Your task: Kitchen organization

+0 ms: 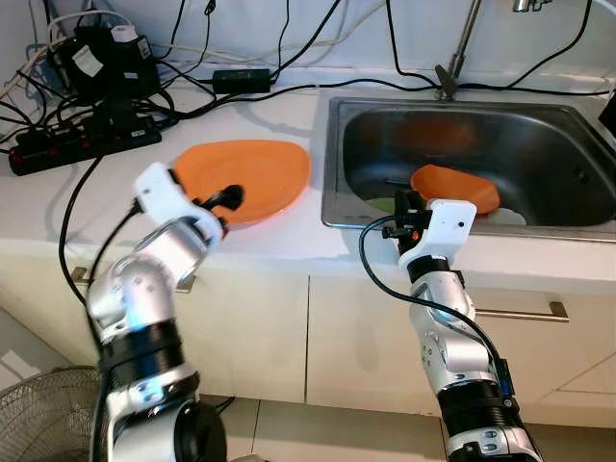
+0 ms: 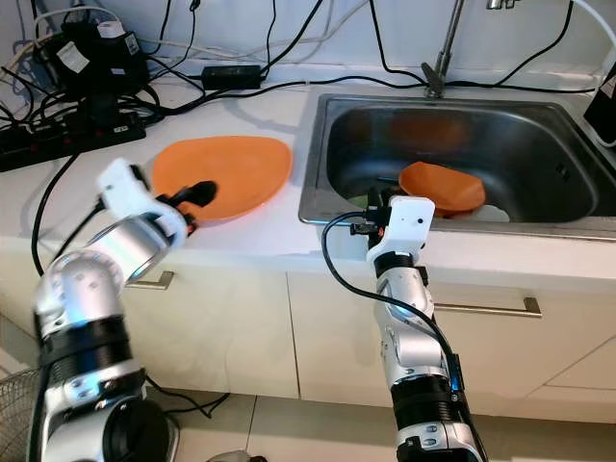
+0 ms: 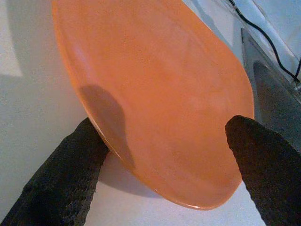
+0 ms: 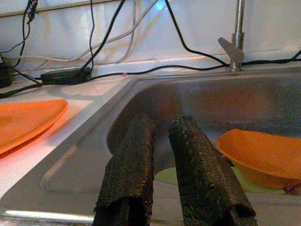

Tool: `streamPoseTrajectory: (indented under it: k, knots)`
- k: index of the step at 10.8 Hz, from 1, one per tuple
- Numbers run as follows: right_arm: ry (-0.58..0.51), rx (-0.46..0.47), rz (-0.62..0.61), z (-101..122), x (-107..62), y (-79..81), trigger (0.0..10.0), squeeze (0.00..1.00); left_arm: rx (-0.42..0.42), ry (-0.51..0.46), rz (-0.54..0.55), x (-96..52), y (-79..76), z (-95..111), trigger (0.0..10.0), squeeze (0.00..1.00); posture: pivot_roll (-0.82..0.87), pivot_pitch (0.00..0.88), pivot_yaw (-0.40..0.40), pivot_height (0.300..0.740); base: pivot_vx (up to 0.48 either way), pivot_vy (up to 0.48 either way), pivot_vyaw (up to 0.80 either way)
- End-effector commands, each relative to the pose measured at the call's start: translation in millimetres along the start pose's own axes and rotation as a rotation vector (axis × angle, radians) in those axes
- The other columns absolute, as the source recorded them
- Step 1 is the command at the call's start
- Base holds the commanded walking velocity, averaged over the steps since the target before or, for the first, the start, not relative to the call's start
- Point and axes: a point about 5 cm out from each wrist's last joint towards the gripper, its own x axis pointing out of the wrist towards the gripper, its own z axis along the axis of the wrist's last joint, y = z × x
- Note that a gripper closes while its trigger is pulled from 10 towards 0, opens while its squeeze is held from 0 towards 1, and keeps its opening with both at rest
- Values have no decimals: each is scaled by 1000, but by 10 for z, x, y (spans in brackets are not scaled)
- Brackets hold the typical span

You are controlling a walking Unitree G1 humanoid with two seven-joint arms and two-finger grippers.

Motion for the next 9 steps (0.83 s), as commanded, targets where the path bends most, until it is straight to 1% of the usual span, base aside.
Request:
streamPoseTrajectory:
  k: [1, 3, 4, 6, 7, 9]
  knots:
    - [-2, 5, -3, 18, 16, 3, 10000, 0, -3, 37, 14, 43, -14, -54, 10000, 0, 88, 0, 54, 740, 0, 0, 0]
    - [-4, 7, 1, 26, 5, 2, 10000, 0, -5, 55, 7, 79, -60, -109, 10000, 0, 81, 0, 55, 740, 0, 0, 0]
    - [2, 3, 37, 21, -11, 32, 10000, 0, -6, 61, 8, 106, -67, -134, 10000, 0, 75, 0, 55, 740, 0, 0, 0]
    - [6, 3, 36, 17, -10, 20, 10000, 0, -11, 73, 17, 152, -43, -180, 10000, 0, 71, 0, 52, 740, 0, 0, 0]
    - [6, 3, 38, 22, -7, 27, 10000, 0, -25, 77, 15, 172, -55, -197, 10000, 0, 72, 0, 52, 740, 0, 0, 0]
    - [10, 4, 43, 24, -10, 30, 10000, 0, -31, 121, 14, 202, -62, -342, 10000, 0, 66, 1, 51, 740, 0, 0, 0]
